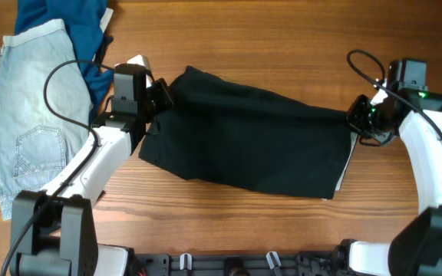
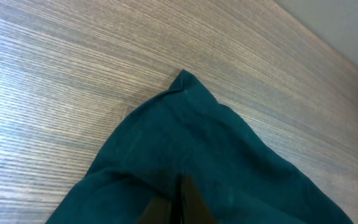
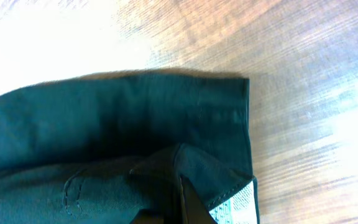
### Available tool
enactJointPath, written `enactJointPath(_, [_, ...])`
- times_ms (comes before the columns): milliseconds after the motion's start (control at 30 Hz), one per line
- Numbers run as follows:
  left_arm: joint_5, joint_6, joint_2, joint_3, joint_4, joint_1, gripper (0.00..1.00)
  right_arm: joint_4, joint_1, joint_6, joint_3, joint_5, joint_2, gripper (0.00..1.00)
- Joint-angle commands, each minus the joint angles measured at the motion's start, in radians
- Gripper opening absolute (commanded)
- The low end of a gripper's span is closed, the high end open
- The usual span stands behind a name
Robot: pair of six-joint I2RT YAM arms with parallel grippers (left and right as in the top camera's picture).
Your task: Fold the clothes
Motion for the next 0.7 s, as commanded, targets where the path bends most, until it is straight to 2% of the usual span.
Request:
enactJointPath(0, [-0.074, 0.012, 0.011, 0.003, 0.019, 0.019, 0.04, 0.049, -0.019, 0.013, -0.003, 0.119, 0.078, 0.05])
enactJointPath(67, [-0.074, 0.012, 0.011, 0.003, 0.023, 0.019, 0.04, 0.068, -0.019, 0.007, -0.003, 0.118, 0.121, 0.05])
enactJointPath(133, [-0.074, 0.013, 0.011, 0.003, 0.027, 0.019, 0.11, 0.083, -0.019, 0.001, -0.003, 0.118, 0.156, 0.05])
enactJointPath(233, [-0.074, 0.013, 0.011, 0.003, 0.036, 0.019, 0.43, 0.106, -0.018, -0.002, -0.003, 0.118, 0.197, 0.11])
enactJointPath(267, [-0.074, 0.013, 0.011, 0.003, 0.041, 0.019, 0.57, 0.115, -0.018, -0.002, -0.003, 0.118, 0.206, 0.19])
enactJointPath(300, [-0.074, 0.013, 0.011, 0.003, 0.048, 0.019, 0.64, 0.124, -0.018, -0.003, -0.003, 0.118, 0.212, 0.25])
enactJointPath(333, [-0.074, 0.016, 0.011, 0.003, 0.061, 0.019, 0.75, 0.135, -0.019, -0.003, -0.003, 0.119, 0.215, 0.38])
enactJointPath(400, [-0.074, 0.021, 0.011, 0.003, 0.084, 0.020, 0.88, 0.156, -0.019, -0.003, -0.003, 0.115, 0.215, 0.66])
enactJointPath(433, [-0.073, 0.046, 0.011, 0.003, 0.101, 0.020, 0.91, 0.167, -0.019, -0.004, -0.002, 0.106, 0.215, 0.76])
enactJointPath(467, [-0.073, 0.079, 0.010, 0.003, 0.120, 0.019, 0.95, 0.175, -0.019, -0.005, 0.003, 0.098, 0.215, 0.92])
enactJointPath(500, [-0.072, 0.097, 0.008, 0.003, 0.128, 0.019, 0.96, 0.176, -0.019, -0.006, 0.009, 0.089, 0.215, 0.97])
enactJointPath(667, [0.000, 0.177, -0.008, 0.003, 0.108, 0.021, 0.98, 0.117, -0.018, -0.188, 0.100, -0.068, 0.194, 0.99])
